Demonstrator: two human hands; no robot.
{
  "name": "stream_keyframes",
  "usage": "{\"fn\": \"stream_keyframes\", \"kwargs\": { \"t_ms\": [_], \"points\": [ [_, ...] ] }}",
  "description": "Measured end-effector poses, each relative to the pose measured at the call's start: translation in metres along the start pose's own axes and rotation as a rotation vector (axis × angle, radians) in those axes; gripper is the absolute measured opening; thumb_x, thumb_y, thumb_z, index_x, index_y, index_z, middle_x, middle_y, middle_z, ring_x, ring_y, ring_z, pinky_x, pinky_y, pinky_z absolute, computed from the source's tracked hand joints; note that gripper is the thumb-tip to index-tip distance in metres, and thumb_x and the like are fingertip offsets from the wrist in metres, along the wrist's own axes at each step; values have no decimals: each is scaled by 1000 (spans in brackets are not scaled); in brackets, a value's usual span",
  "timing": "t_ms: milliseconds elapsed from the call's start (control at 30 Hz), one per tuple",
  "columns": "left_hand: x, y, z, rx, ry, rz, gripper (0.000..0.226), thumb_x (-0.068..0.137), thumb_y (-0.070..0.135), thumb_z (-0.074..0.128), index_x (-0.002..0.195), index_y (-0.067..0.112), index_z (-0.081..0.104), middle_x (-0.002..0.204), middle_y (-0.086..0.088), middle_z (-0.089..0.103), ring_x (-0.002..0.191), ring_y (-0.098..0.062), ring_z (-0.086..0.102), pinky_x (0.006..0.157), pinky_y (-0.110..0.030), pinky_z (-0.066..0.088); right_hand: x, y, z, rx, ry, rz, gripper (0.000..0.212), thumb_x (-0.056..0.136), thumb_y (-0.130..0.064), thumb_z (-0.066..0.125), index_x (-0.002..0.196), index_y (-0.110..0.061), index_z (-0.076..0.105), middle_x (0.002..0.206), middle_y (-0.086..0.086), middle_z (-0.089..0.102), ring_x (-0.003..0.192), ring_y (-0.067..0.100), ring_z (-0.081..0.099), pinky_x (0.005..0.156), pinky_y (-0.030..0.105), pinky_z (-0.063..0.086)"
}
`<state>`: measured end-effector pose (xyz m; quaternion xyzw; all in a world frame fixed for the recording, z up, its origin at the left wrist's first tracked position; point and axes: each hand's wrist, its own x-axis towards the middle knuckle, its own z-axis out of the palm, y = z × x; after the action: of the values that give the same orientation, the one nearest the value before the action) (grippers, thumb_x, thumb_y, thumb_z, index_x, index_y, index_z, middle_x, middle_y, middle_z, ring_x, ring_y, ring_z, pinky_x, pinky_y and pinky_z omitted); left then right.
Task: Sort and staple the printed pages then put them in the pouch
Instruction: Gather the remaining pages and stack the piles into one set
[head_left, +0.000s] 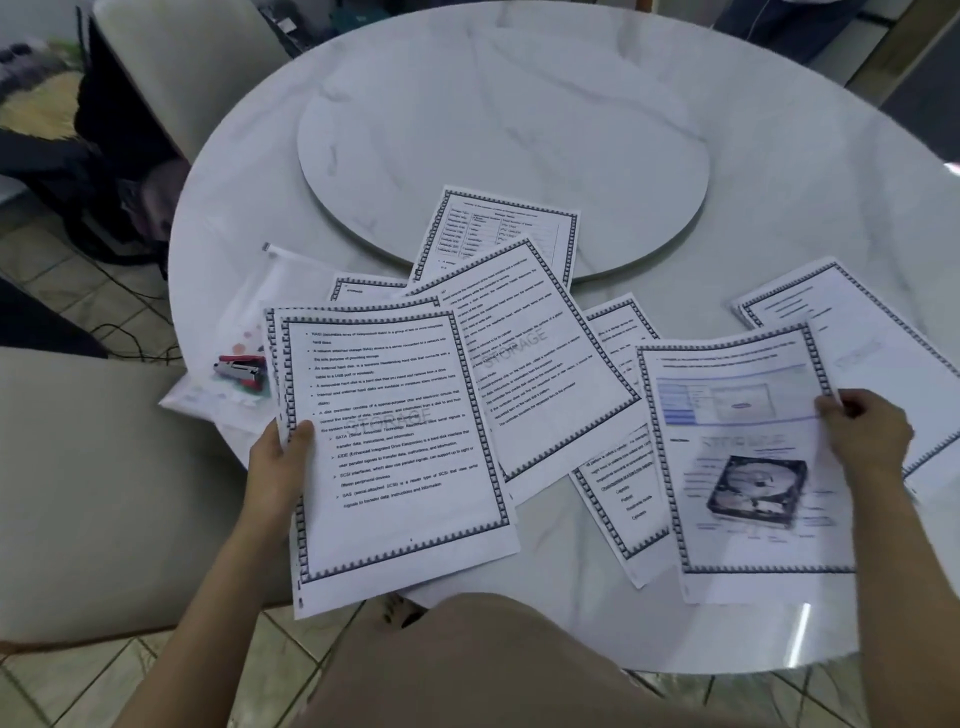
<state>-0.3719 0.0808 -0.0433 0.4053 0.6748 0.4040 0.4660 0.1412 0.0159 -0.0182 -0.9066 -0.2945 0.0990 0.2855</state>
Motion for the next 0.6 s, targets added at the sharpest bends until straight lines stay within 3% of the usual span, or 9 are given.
{"fn": "stream_keyframes", "kwargs": {
  "t_ms": [167, 367, 600],
  "points": [
    [2, 0, -8, -14, 19, -7, 32, 99, 13, 40, 129, 7, 49, 116, -5, 57, 104, -22, 55, 89, -35, 43, 5, 6, 4, -71, 28, -33, 30, 87, -6, 58, 112, 12, 58, 111, 35, 60, 107, 45, 56, 99, 44, 39],
    [-1, 3, -8, 8, 44, 17, 34, 100, 11, 37, 132, 3, 45, 116, -3, 51, 106, -19, 50, 89, -33, 40, 6, -21, 37, -86, 80, -214, 33, 87, -8, 58, 117, 6, 55, 119, 33, 49, 113, 45, 44, 98, 46, 34],
    [-1, 0, -11, -2, 36, 1, 34, 100, 13, 37, 132, 6, 46, 118, -3, 54, 106, -21, 53, 90, -34, 41, -32, -109, 101, 14, -286, -444, 38, 88, -15, 61, 122, 1, 55, 119, 25, 51, 113, 37, 50, 100, 44, 40]
  ]
}}
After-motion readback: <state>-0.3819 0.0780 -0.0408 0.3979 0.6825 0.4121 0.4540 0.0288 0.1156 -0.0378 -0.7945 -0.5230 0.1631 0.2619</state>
